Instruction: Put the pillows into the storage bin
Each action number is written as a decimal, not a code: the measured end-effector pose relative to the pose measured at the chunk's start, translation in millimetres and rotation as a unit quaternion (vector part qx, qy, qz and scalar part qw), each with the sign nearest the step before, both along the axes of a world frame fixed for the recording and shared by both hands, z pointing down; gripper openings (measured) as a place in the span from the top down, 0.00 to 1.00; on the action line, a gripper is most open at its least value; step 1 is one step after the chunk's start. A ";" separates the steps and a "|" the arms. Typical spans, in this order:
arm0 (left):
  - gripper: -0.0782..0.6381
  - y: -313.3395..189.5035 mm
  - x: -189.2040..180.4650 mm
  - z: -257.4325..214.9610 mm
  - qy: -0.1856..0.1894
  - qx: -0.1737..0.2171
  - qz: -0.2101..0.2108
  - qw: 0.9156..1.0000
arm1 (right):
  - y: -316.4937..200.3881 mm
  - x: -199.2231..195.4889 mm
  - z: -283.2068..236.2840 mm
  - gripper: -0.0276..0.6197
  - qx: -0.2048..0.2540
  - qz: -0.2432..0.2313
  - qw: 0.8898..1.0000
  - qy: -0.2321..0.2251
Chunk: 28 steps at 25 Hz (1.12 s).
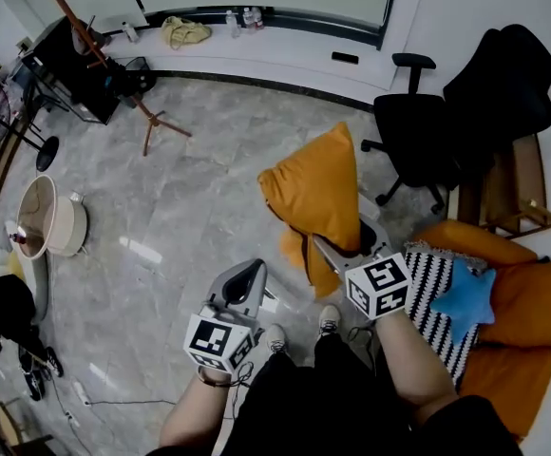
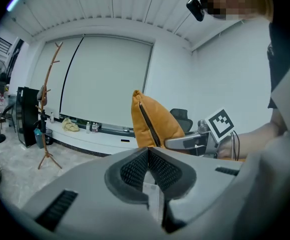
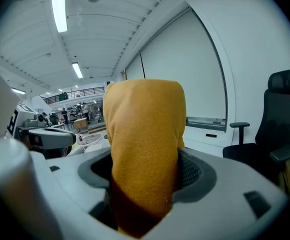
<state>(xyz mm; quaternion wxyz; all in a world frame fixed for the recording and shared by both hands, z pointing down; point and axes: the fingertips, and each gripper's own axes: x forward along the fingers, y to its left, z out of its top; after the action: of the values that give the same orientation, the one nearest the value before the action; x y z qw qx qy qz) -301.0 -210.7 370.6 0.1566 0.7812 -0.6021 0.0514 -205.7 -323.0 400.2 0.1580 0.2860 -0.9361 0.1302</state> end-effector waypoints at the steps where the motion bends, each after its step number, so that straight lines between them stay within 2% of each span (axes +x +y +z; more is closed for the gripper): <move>1: 0.88 -3.3 4.6 1.5 0.000 -0.001 -0.006 1.000 | -6.4 2.9 3.4 0.45 -0.004 -0.004 1.000 -0.004; 5: 0.88 -15.9 19.1 5.7 0.011 0.010 -0.026 1.000 | -25.8 8.8 22.5 0.45 -0.019 -0.026 0.999 -0.009; 10: 0.88 -29.4 23.9 36.1 0.014 -0.001 -0.038 0.999 | -33.9 4.7 62.2 0.45 -0.038 -0.050 0.998 0.010; 18: 0.88 -36.4 -0.8 106.3 0.023 -0.027 -0.032 0.999 | -29.9 -27.3 138.6 0.45 -0.072 -0.049 0.996 0.023; 21: 0.88 -42.5 -20.7 138.6 0.031 -0.036 -0.028 0.998 | -31.7 -45.8 174.5 0.45 -0.082 -0.044 0.995 0.032; 24: 0.88 -41.4 -45.0 178.5 0.047 -0.056 -0.029 0.997 | -26.3 -70.6 221.3 0.44 -0.103 -0.046 0.992 0.049; 28: 0.88 -22.7 -54.1 241.9 0.059 -0.106 -0.016 0.992 | -7.7 -91.8 289.3 0.44 -0.123 -0.053 0.988 0.072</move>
<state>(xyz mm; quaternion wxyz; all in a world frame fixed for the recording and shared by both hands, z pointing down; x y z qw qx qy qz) -355.1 -233.5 612.5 0.2750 0.7518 -0.5957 0.0662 -297.5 -330.7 689.5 0.2658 0.2226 -0.9131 0.2144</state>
